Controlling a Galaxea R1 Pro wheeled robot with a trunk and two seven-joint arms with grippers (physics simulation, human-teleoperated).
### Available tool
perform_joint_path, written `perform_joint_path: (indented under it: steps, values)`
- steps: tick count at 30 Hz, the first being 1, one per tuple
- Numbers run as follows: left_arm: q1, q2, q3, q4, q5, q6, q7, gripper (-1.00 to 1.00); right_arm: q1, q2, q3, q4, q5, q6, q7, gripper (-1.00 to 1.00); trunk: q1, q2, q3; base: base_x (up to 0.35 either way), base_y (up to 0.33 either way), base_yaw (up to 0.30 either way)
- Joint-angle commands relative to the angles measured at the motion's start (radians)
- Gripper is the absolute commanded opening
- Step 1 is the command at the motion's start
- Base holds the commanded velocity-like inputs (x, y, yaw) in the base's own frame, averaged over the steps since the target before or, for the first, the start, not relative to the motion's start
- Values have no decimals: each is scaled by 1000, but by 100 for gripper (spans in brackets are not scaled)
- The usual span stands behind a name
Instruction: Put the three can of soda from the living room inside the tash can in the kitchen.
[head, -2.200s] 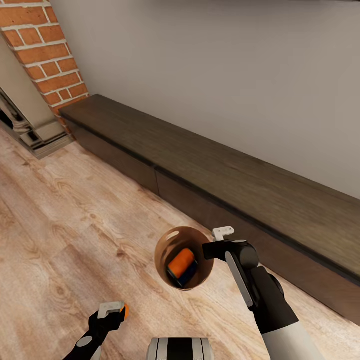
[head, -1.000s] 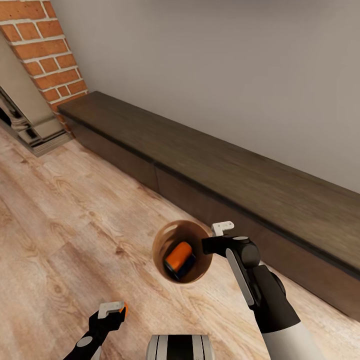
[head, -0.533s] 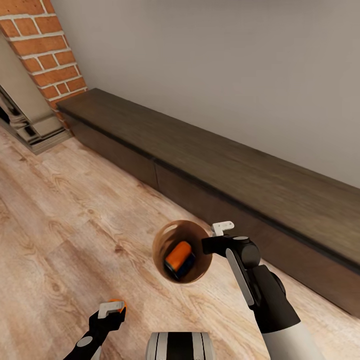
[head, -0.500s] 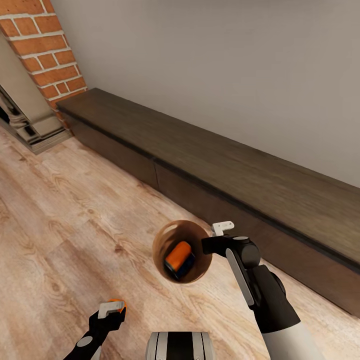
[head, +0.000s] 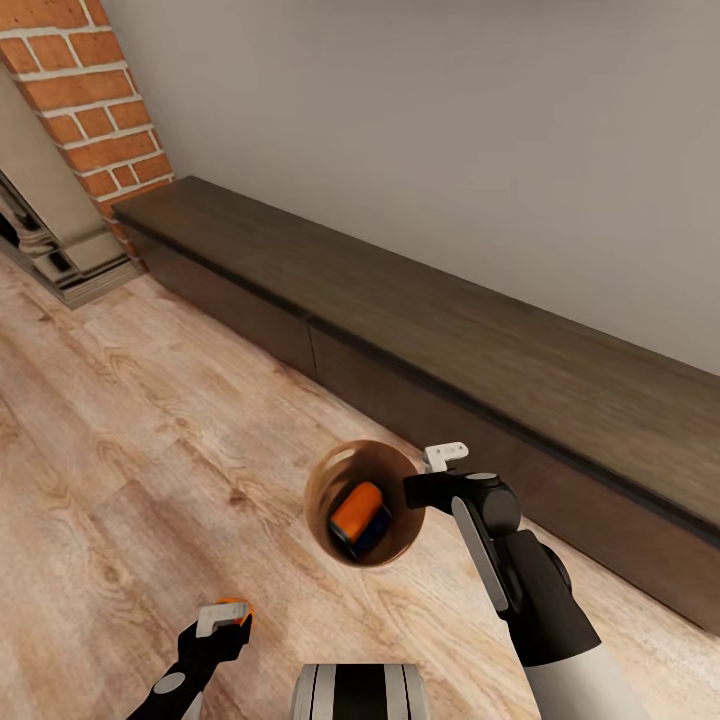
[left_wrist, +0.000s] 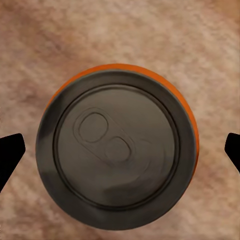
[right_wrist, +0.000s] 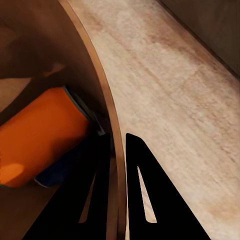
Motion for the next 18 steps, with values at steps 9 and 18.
perform_joint_path:
  steps: [9,18]
  values:
    - [0,0,0,0,0,0,0,-100,0,0,0,0,-23,-1,5,-100,0,0,0,0,0,0]
    - [0,0,0,0,0,0,0,-100,0,0,0,-1,-23,0,5,-100,0,0,0,0,0,0]
